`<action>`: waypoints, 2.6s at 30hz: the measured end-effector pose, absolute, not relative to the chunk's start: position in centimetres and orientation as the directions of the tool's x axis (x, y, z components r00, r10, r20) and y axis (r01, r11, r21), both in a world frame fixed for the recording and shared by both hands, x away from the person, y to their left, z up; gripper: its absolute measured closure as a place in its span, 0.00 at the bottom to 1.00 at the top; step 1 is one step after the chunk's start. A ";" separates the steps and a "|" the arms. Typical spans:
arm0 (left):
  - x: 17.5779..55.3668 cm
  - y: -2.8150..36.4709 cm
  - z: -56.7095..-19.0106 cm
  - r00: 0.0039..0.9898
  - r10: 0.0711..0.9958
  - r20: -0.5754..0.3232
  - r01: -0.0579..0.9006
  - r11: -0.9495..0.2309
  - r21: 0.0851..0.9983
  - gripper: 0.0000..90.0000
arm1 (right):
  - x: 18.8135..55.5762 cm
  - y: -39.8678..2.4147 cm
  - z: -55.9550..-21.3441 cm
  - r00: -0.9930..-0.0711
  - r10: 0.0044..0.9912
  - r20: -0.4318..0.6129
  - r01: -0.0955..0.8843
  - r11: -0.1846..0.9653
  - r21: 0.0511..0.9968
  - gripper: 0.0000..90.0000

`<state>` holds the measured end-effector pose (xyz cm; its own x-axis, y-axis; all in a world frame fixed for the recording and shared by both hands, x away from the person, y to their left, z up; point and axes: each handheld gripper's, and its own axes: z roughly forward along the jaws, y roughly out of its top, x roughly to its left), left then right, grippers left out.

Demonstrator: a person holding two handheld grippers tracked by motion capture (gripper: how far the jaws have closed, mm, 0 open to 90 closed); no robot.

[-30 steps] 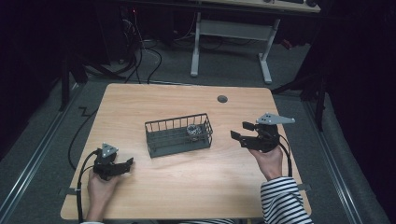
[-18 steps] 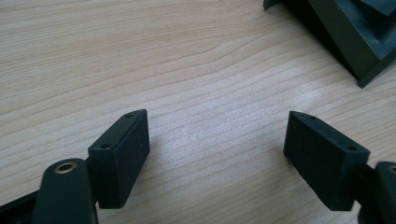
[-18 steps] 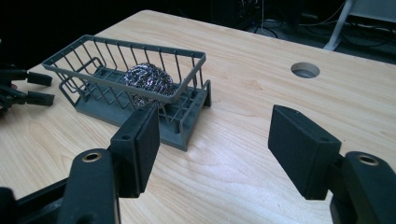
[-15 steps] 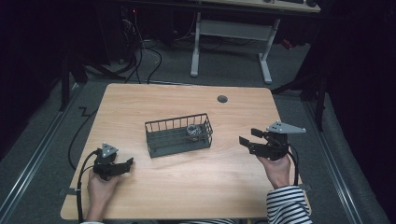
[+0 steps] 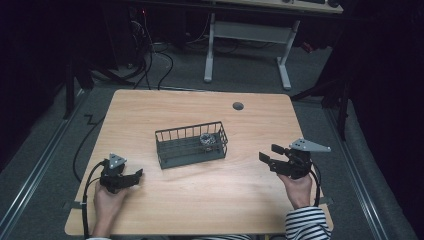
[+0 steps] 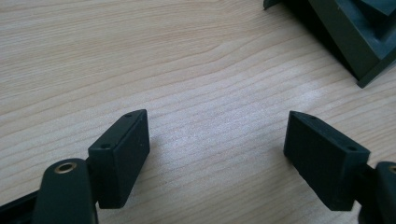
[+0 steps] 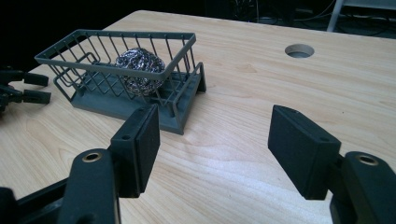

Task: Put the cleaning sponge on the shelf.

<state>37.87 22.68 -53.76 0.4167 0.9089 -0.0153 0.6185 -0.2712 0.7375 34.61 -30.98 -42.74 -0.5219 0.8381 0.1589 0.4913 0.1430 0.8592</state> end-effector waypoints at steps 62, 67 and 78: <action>37.9 22.7 -53.8 0.418 0.908 -0.015 0.618 -0.272 0.737 0.25 | 36.6 -29.6 -51.9 -0.435 0.890 0.136 0.626 0.190 0.757 0.39; 37.9 22.7 -53.8 0.418 0.908 -0.015 0.618 -0.272 0.737 0.25 | 36.8 -29.3 -52.3 -0.437 0.891 0.121 0.631 0.208 0.747 0.38; 37.9 22.7 -53.8 0.417 0.909 -0.015 0.618 -0.272 0.738 0.25 | 37.1 -29.0 -52.8 -0.430 0.898 0.093 0.636 0.228 0.737 0.38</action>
<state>37.86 22.67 -53.76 0.4169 0.9088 -0.0149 0.6183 -0.2716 0.7375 37.08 -28.98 -52.84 -0.4301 0.8980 0.0931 0.6363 0.2284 0.7368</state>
